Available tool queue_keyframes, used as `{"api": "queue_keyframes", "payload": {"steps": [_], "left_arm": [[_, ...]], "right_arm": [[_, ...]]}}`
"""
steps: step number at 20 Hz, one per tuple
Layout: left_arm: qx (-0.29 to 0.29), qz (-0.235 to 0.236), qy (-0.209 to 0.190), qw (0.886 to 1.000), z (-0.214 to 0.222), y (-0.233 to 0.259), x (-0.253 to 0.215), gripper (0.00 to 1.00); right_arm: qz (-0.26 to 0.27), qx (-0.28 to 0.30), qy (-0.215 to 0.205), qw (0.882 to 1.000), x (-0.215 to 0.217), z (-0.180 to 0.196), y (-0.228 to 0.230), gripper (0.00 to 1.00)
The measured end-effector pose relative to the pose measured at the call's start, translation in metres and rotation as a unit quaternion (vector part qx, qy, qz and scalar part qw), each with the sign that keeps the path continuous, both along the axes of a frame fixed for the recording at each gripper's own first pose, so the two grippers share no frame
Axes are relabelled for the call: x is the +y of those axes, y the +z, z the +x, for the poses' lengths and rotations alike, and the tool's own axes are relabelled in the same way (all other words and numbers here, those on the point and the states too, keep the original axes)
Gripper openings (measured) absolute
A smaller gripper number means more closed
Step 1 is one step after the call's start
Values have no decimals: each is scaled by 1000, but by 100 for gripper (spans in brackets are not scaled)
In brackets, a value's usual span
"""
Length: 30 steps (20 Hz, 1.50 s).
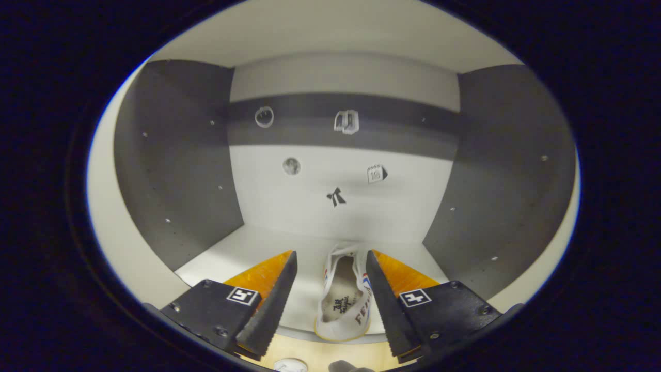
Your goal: Grab one shoe with the right hand and put it into the shoe cabinet, grab the other shoe with the left hand and put it into the shoe cabinet; then close the right door with the right hand and the left door with the left hand.
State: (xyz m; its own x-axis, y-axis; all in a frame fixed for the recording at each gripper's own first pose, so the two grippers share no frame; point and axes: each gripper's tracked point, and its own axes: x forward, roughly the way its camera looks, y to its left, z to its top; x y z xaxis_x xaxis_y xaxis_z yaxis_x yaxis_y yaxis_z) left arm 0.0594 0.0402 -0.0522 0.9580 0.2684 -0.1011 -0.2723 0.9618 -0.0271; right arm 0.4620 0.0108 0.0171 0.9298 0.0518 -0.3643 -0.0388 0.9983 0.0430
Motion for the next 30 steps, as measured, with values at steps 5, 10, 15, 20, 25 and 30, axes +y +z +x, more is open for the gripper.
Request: {"api": "queue_keyframes", "payload": {"steps": [5, 10, 15, 20, 25, 30], "left_arm": [[-2, -4, -31, 1000, -3, -1, 4, 96], [-3, 0, -59, 998, -9, -2, 7, 96], [-2, 11, -94, 996, -15, -8, 0, 96], [10, 9, -150, 989, -13, -33, -25, 96], [37, -8, -195, 980, 5, -90, -66, 96], [116, -14, -225, 967, 30, -196, -111, 97]], "right_arm": [[4, -111, 10, 994, -9, -110, 63, 100], [18, -165, 19, 986, -20, -225, 94, 100], [11, -196, 10, 980, -37, -341, 93, 100], [24, -182, -26, 983, -58, -418, 68, 100], [22, -159, -43, 986, -78, -449, 49, 100], [-1, -132, -30, 991, -87, -446, 38, 100]]}}
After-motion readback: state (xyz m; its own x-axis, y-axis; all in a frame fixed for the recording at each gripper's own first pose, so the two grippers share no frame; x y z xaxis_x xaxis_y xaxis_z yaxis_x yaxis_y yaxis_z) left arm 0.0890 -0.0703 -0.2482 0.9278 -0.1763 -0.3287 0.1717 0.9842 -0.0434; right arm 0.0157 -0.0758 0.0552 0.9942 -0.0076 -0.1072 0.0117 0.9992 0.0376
